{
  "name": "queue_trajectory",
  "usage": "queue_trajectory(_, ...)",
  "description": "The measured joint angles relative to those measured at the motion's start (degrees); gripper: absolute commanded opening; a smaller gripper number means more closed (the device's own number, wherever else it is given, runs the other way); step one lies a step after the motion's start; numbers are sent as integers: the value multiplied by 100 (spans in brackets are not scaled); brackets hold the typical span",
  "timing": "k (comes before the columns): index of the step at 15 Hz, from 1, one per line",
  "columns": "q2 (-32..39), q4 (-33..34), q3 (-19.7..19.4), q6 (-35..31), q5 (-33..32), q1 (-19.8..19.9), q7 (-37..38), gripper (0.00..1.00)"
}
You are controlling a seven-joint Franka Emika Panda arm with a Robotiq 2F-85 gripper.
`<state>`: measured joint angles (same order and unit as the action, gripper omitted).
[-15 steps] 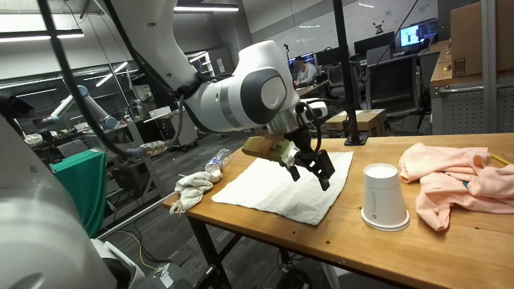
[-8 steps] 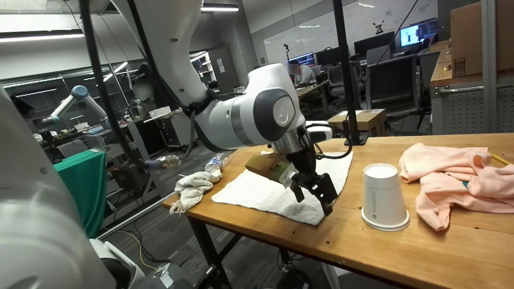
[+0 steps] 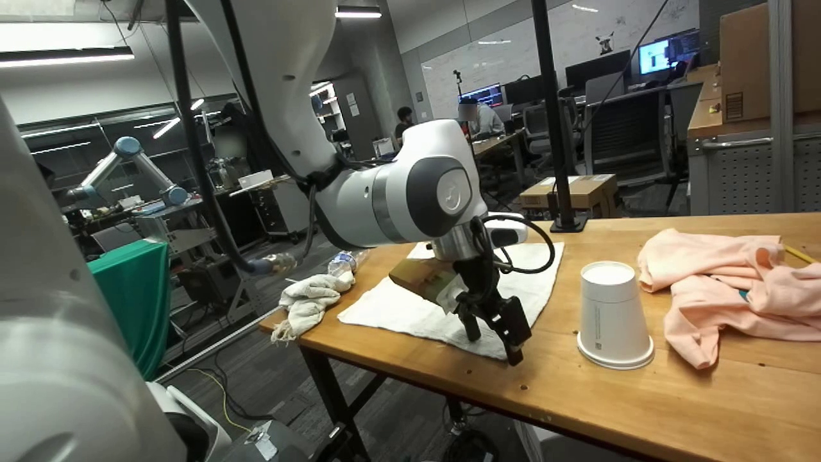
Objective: Fold the towel
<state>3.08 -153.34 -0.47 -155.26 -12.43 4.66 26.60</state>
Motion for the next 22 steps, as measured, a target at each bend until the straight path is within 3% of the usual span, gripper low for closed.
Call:
queue_trajectory(4, 69, 76, -7, 91, 172, -45, 0, 100)
queue_trajectory(6, 101, 131, -7, 104, 242, -77, 0, 75)
queue_trajectory(15, 122, 375, -7, 255, 420, -228, 1, 6)
queue_trajectory(18, 122, 412, -8, 351, 420, -249, 5, 0)
queue_trajectory(19, 122, 428, -8, 403, 419, -255, 10, 5)
queue_trajectory(22, 119, 511, -15, 636, 308, -269, 83, 5)
